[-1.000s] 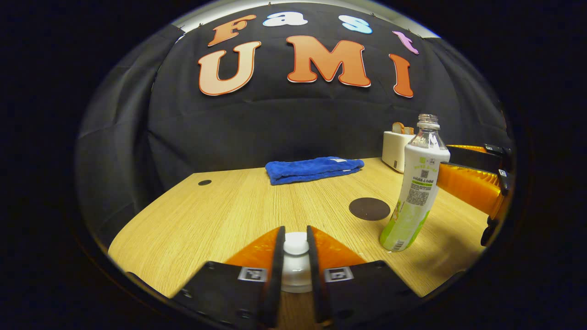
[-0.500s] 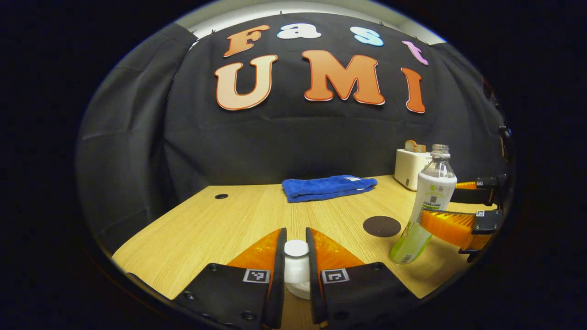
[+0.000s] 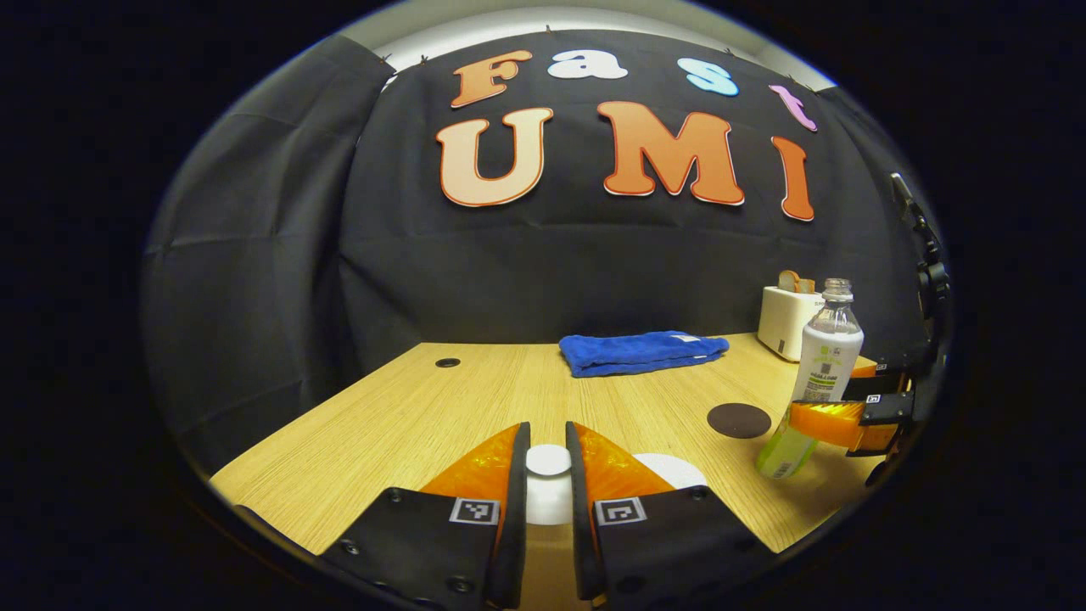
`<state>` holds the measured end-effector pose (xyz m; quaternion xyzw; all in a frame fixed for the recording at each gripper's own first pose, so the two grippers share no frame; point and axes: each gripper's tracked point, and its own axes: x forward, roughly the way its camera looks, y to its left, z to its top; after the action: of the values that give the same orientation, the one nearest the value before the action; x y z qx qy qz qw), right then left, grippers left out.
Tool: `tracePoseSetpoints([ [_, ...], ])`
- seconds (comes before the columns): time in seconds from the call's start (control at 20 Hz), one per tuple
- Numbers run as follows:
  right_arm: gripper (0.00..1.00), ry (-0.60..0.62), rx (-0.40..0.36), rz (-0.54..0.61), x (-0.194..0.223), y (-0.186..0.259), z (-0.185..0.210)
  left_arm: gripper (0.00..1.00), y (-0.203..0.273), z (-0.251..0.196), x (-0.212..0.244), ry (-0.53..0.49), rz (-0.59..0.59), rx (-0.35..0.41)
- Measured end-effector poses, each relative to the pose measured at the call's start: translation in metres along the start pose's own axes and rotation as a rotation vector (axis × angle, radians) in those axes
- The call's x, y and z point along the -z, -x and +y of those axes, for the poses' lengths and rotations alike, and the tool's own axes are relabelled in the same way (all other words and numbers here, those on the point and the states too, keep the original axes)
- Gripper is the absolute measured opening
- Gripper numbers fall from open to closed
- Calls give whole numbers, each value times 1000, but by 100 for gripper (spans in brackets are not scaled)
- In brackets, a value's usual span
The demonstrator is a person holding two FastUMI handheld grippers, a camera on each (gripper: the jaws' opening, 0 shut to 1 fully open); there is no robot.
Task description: Open the teacup lid with one hand, grasp the water bottle and pour water into the teacup with the other hand; after pouring, place the water bottle on the coaster and then close the teacup lid.
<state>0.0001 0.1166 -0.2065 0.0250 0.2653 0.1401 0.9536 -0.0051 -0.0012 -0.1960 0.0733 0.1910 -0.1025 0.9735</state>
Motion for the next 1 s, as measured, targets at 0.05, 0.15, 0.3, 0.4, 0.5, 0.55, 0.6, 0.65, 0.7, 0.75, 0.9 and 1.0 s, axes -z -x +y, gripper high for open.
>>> tracePoseSetpoints([
  [0.05,65,34,15,-6,-4,0,-3,27,1,6,0,0,1,-10],
  [0.15,65,134,57,-21,-14,1,-9,27,3,18,2,3,1,-31],
  [0.3,65,327,112,-32,-22,1,-13,27,8,36,1,9,-3,-66],
  [0.4,65,450,146,-40,-30,-1,-13,27,12,47,1,0,-5,-90],
  [0.5,65,542,158,-45,-33,-7,-11,27,16,56,2,-1,-6,-104],
  [0.55,65,582,163,-43,-35,-10,-10,27,18,61,2,1,-7,-111],
  [0.6,65,629,166,-43,-36,-13,-8,27,19,64,4,0,-4,-116],
  [0.65,65,683,174,-46,-39,-15,-6,27,21,68,4,-4,-7,-123],
  [0.7,65,748,183,-52,-42,-16,-3,27,23,71,5,-10,-6,-128],
  [0.75,65,818,192,-56,-44,-16,-2,30,24,75,5,-15,-8,-134],
  [0.9,65,1007,226,-75,-47,-17,3,27,27,81,8,-17,-8,-144],
  [1.0,64,1093,221,-77,-45,-17,4,27,30,86,10,-16,-4,-149],
])
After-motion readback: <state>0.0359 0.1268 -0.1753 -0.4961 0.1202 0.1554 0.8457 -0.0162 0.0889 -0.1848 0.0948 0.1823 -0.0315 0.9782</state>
